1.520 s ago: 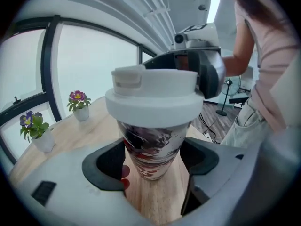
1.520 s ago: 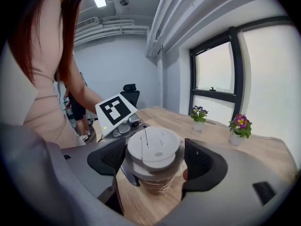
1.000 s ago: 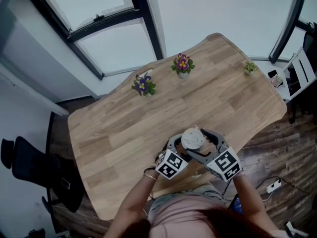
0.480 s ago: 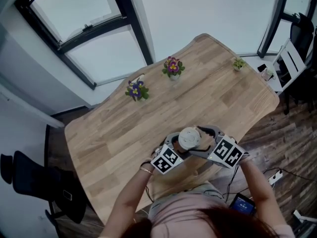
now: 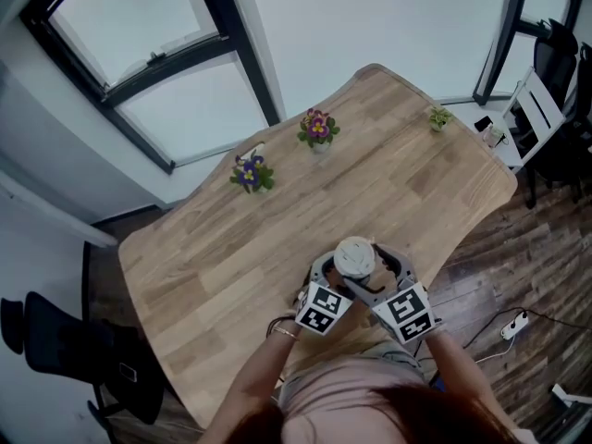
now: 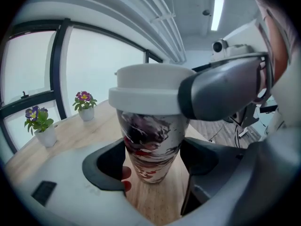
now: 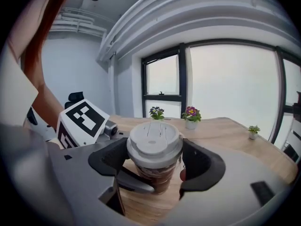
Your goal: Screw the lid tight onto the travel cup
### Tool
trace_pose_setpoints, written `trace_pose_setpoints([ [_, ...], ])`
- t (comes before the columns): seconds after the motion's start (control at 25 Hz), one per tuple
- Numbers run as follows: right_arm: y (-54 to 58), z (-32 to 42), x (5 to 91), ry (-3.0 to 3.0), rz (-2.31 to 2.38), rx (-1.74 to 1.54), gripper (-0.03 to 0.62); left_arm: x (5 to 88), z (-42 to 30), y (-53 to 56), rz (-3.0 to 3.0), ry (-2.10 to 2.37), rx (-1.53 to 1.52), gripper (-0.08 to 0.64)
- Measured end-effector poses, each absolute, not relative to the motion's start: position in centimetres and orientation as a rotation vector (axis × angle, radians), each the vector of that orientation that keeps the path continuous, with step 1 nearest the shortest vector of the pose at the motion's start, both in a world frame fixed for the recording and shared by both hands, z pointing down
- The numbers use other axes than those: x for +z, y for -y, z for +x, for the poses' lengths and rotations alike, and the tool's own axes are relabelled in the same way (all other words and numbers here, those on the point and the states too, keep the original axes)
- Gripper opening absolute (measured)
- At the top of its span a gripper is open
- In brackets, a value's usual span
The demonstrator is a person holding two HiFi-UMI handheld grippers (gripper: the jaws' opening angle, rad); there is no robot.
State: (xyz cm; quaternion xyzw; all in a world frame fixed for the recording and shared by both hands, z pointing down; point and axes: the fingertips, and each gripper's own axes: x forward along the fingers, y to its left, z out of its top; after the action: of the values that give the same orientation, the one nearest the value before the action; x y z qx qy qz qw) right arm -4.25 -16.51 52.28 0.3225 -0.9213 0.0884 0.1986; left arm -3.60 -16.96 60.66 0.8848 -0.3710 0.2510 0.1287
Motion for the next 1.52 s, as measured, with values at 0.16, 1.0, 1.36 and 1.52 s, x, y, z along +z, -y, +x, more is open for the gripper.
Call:
trace_pose_setpoints([
  [0.16,16.2,-3.9,52.1,2.579,0.830,0.304,0.367,60.8,-3.5,16.9,2.618,0.953,0.774,0.353],
  [1.0,15.9,-4.2,51.8,2.593,0.899,0.300,0.367,61.3,-3.3,16.3,2.614,0.925,0.792,0.351],
  [1.36,15.3,-4.5,52.5,2.504,0.481,0.050,0.370,61.4,-3.1,15.3,2.697,0.639,0.888,0.351],
  [1.52,15.3,-4.4,52.3,2.549,0.576,0.076,0.368,61.4,-2.9,15.3,2.685,0.697,0.865,0.351],
])
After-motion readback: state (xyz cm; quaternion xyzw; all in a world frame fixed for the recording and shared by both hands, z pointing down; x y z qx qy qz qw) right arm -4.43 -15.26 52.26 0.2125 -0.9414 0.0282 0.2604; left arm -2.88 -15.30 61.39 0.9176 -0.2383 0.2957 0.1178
